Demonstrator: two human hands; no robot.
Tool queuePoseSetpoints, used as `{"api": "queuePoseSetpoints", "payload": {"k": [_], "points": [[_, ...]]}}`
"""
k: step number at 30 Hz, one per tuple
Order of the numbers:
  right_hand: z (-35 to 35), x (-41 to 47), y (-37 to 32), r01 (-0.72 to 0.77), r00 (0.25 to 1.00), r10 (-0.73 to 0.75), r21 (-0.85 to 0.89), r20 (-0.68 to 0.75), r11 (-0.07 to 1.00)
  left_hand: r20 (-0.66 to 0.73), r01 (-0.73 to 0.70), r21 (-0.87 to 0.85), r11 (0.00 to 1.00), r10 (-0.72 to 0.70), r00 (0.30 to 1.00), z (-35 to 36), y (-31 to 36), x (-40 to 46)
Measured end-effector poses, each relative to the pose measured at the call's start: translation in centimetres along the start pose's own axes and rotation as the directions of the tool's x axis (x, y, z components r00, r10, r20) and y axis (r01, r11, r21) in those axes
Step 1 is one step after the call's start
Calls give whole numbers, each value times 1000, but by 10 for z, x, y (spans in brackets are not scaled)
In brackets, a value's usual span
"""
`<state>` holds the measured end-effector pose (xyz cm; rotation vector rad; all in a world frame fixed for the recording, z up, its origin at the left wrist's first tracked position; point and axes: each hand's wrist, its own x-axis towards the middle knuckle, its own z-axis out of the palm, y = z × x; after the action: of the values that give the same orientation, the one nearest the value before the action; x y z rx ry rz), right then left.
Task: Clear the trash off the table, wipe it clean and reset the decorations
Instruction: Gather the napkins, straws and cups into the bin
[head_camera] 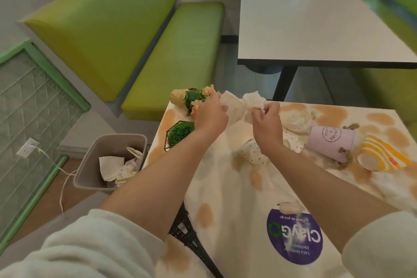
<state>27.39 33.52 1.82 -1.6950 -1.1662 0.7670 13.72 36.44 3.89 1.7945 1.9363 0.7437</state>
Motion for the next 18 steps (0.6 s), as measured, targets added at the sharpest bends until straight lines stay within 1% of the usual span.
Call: {"api": "queuePoseSetpoints", "payload": {"k": [2,4,7,9,11,14,18], "points": [[3,-12,-10,6,1000,-5,18,-30,1000,-39,31,-160,987,-38,999,-19,-1,-1],[11,-27,-20,20,999,-19,15,-41,1000,-72,52,-263,963,-74,995,-42,-9,-6],[24,-47,-34,54,998,-53,36,-32,998,-113,41,-315,948,-80,990,-71,-31,-17],[38,-65,-49,66,998,-65,65,-14,996,-114,56,-351,935,-102,988,-94,-54,-27],[53,-82,-63,58,998,-59,78,6,995,-100,121,-378,918,-171,980,-114,-78,-35],[80,-106,-77,84,995,-89,95,50,992,-100,232,-411,882,-296,950,-144,-119,-47],[114,-135,-91,70,982,-85,95,167,993,-66,369,-425,827,-435,898,-174,-172,-60]]}}
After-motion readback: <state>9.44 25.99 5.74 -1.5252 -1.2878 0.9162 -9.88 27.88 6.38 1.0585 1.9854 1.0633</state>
